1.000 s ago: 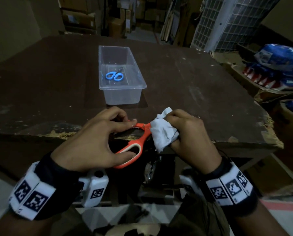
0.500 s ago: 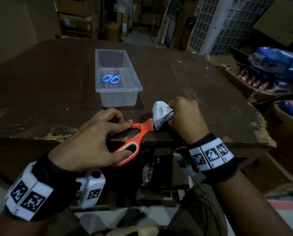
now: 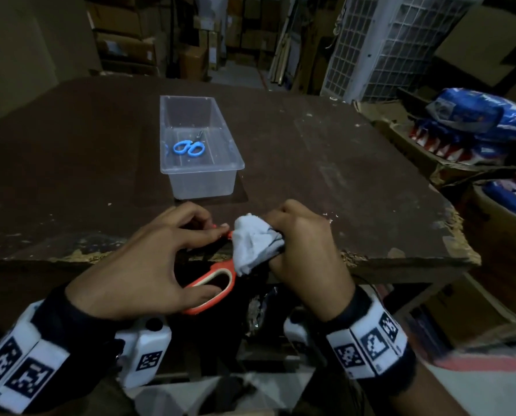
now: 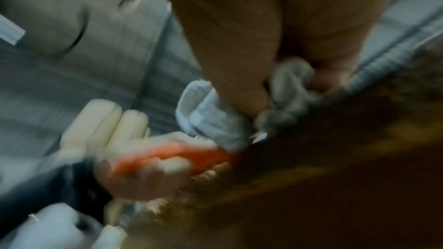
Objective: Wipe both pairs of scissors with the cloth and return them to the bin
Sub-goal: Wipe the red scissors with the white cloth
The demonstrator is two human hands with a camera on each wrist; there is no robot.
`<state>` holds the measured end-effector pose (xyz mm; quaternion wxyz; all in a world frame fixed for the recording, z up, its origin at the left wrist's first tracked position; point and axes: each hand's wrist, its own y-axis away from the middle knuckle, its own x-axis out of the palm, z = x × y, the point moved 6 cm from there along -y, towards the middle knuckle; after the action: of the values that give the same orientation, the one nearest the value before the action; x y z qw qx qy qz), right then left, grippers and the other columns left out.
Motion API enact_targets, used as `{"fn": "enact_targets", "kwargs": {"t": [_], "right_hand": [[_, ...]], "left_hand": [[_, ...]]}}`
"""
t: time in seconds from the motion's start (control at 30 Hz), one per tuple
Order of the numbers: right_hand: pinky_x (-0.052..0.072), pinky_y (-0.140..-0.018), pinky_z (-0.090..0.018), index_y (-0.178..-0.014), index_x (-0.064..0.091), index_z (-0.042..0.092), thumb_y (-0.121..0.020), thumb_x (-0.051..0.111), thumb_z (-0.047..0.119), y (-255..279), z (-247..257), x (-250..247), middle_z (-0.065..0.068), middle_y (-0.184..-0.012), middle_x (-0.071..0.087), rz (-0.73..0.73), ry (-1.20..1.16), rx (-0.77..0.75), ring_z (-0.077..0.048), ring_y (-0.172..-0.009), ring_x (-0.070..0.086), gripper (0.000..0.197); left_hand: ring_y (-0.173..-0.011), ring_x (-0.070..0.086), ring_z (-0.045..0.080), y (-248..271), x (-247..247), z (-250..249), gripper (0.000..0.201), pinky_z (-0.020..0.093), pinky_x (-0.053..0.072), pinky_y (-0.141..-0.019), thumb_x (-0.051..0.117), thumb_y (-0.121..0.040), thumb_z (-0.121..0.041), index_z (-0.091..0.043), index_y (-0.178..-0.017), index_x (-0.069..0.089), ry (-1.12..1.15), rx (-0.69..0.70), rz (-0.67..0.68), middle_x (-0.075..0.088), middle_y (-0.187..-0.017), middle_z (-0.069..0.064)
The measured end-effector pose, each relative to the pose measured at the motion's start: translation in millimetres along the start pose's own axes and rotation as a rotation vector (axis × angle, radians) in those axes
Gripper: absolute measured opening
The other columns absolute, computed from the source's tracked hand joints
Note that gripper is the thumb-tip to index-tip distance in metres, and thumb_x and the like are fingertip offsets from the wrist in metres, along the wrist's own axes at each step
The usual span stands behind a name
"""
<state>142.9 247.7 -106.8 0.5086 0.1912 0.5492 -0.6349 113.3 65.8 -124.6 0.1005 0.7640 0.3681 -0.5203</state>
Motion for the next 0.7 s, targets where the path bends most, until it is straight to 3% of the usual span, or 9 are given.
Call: {"fn": "enact_targets", "kwargs": {"t": [0.1,0.2,0.27,0.33,0.4,0.47,0.57,0.63,0.7], "right_hand": [[0.018,-0.044,-0.016,-0.058,0.046,0.023,-0.051,0.076,-0.004,-11.7,-16.7,1.2,0.007,-0.069,0.039,-0.002,0.053,0.034,-0.019,-0.048,0.05,0.042],[0.021,-0.054,-0.014,-0.057,0.049,0.019,-0.051,0.075,-0.005,-23.1,-37.0,0.9,0.001,-0.066,0.044,-0.015,0.107,0.057,-0.027,-0.05,0.055,0.035],[0.028,-0.055,-0.021,-0.059,0.045,0.021,-0.054,0.07,-0.006,-24.3,-57.2,-2.3,-0.005,-0.066,0.05,-0.001,0.168,0.131,-0.032,-0.056,0.058,0.037],[0.027,-0.055,-0.023,-0.058,0.051,0.013,-0.056,0.068,-0.005,-24.1,-72.2,-10.5,-0.01,-0.063,0.056,0.016,0.201,0.159,-0.035,-0.058,0.059,0.025],[0.02,-0.052,-0.025,-0.057,0.055,0.008,-0.06,0.07,-0.003,-23.0,-82.7,-23.1,-0.01,-0.056,0.054,-0.014,0.163,0.187,-0.033,-0.056,0.059,0.019],[0.026,-0.051,-0.027,-0.059,0.056,0.01,-0.068,0.071,0.003,-17.8,-84.9,-36.3,-0.002,-0.055,0.052,-0.076,0.104,0.243,-0.025,-0.056,0.057,0.019],[0.036,-0.059,-0.005,-0.076,0.07,0.017,-0.072,0.078,0.014,-4.4,-51.8,-46.1,0.007,-0.069,0.06,-0.207,-0.047,0.145,-0.009,-0.065,0.057,0.01],[0.036,-0.063,-0.005,-0.084,0.075,0.015,-0.072,0.079,0.012,6.0,-24.8,-29.2,0.003,-0.077,0.065,-0.174,-0.105,0.055,-0.007,-0.069,0.059,0.013],[0.033,-0.062,-0.001,-0.079,0.074,0.013,-0.066,0.078,0.005,13.4,-11.6,-10.0,-0.001,-0.076,0.061,-0.12,-0.079,0.008,-0.005,-0.065,0.054,0.016]], "left_hand": [[-0.123,0.046,-0.001,-0.2,0.0,1.5,0.077,0.002,0.03,-0.098,0.075,-0.071,-0.061,-0.035,-0.141,0.057,0.012,-0.003,0.013,0.043,-0.123,-0.023],[-0.125,0.043,-0.004,-0.4,-1.4,2.1,0.078,-0.003,0.025,-0.098,0.076,-0.07,-0.059,-0.036,-0.141,0.055,0.031,-0.007,0.012,0.042,-0.123,-0.025],[-0.125,0.044,-0.003,0.1,-0.5,2.0,0.079,-0.002,0.025,-0.098,0.078,-0.069,-0.058,-0.036,-0.141,0.056,0.033,-0.006,0.015,0.043,-0.123,-0.024],[-0.126,0.044,-0.002,0.5,0.8,2.0,0.081,-0.001,0.026,-0.099,0.077,-0.068,-0.059,-0.037,-0.142,0.054,0.035,-0.007,0.019,0.042,-0.124,-0.025],[-0.126,0.045,-0.001,0.8,0.6,3.1,0.082,0.0,0.027,-0.1,0.076,-0.067,-0.06,-0.037,-0.142,0.055,0.028,0.002,0.014,0.042,-0.124,-0.025],[-0.126,0.045,-0.001,0.5,0.5,3.9,0.082,0.002,0.027,-0.101,0.074,-0.066,-0.061,-0.036,-0.142,0.055,0.033,0.008,0.021,0.043,-0.124,-0.024],[-0.128,0.044,-0.001,0.7,-0.3,4.9,0.083,0.0,0.027,-0.101,0.071,-0.066,-0.062,-0.037,-0.143,0.053,0.037,0.009,0.048,0.042,-0.126,-0.023],[-0.128,0.044,-0.001,1.1,-0.4,5.2,0.083,0.0,0.026,-0.101,0.071,-0.066,-0.062,-0.037,-0.143,0.053,0.028,0.023,0.06,0.042,-0.127,-0.023],[-0.129,0.045,0.0,0.8,-1.6,4.7,0.082,0.0,0.026,-0.101,0.071,-0.068,-0.062,-0.036,-0.143,0.053,0.023,0.029,0.064,0.042,-0.128,-0.022]]}}
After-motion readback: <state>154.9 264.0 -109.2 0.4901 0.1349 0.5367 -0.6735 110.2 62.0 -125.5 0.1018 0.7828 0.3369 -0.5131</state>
